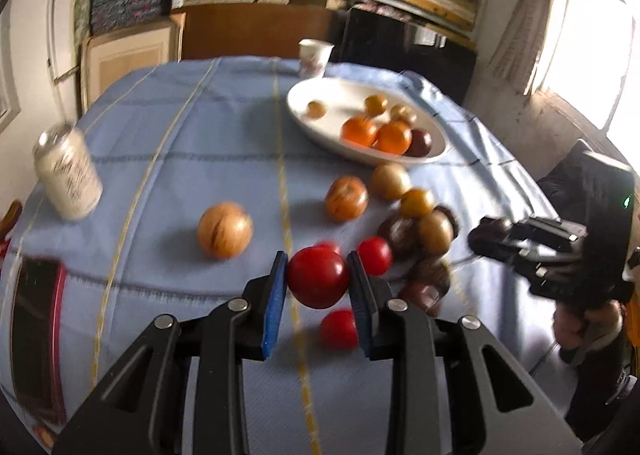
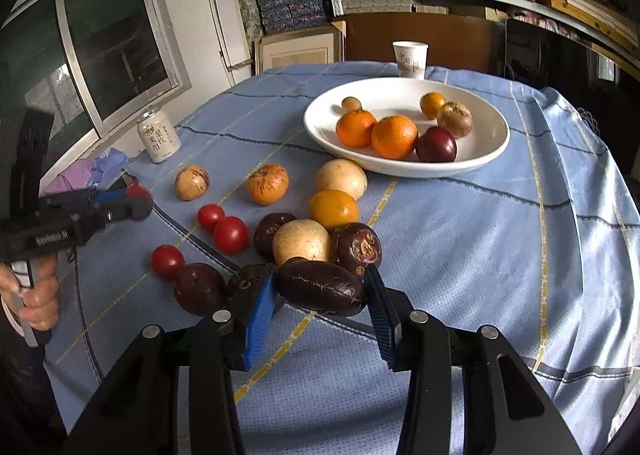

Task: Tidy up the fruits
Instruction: 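Carry the tomato and purple fruit onto the white plate and open both tools, then pull both open tools back from the plate toward the fruit cluster, then grasp a dark purple round fruit with the right tool while the left tool grasps a large speckled brown fruit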

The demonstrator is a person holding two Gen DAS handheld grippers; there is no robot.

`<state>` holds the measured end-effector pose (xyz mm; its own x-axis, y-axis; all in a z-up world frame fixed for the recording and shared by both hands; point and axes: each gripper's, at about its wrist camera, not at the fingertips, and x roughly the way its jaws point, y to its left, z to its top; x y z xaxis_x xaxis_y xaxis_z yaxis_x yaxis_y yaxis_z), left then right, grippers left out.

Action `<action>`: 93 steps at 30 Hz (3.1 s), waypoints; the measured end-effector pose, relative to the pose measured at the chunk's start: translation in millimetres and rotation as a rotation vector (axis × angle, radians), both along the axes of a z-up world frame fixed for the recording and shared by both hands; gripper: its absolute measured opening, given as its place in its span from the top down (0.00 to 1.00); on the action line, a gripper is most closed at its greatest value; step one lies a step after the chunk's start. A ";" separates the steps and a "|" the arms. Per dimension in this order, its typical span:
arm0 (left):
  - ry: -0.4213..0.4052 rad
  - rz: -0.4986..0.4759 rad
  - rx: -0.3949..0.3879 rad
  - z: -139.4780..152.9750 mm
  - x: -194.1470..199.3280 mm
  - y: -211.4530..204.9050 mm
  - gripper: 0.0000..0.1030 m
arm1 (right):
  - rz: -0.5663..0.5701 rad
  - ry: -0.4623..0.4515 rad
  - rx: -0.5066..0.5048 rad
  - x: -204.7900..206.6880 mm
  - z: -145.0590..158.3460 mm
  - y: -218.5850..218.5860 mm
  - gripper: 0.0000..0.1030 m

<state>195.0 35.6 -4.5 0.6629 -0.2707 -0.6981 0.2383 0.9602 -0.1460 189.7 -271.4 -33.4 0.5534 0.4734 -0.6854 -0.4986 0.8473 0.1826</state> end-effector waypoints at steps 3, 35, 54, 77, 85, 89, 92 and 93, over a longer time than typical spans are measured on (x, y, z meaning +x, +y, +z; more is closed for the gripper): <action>-0.012 -0.012 0.012 9.9 14.6 -8.5 0.72 | 0.000 -0.007 0.028 2.9 2.0 -3.9 0.56; 0.024 0.031 0.190 19.5 233.7 -101.6 0.20 | -0.268 -0.012 0.217 179.0 20.0 -44.1 0.47; -0.058 0.135 0.057 3.6 35.0 -21.2 0.05 | -0.136 -0.037 0.071 54.4 5.9 -26.3 0.39; -0.017 0.170 -0.014 -20.4 -4.1 9.3 0.05 | -0.049 0.078 -0.049 40.8 -22.5 -6.5 0.40; -0.054 0.148 0.003 -15.3 -13.7 3.1 0.05 | -0.066 0.152 0.084 60.2 -32.2 -13.9 0.40; -0.060 0.148 0.015 -15.0 -15.8 1.0 0.05 | -0.058 0.146 0.096 61.3 -32.1 -10.6 0.47; -0.054 0.145 0.016 -15.8 -15.2 0.8 0.05 | -0.053 0.146 0.092 63.5 -32.3 -6.4 0.51; -0.053 0.147 0.019 -15.9 -14.9 1.1 0.05 | -0.052 0.152 0.093 64.9 -33.3 -5.9 0.52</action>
<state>180.1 36.7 -20.4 0.7307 -0.1552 -0.6648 0.1023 0.9877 -0.1182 254.6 -277.2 -66.8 0.4721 0.5120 -0.7176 -0.4148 0.8473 0.3317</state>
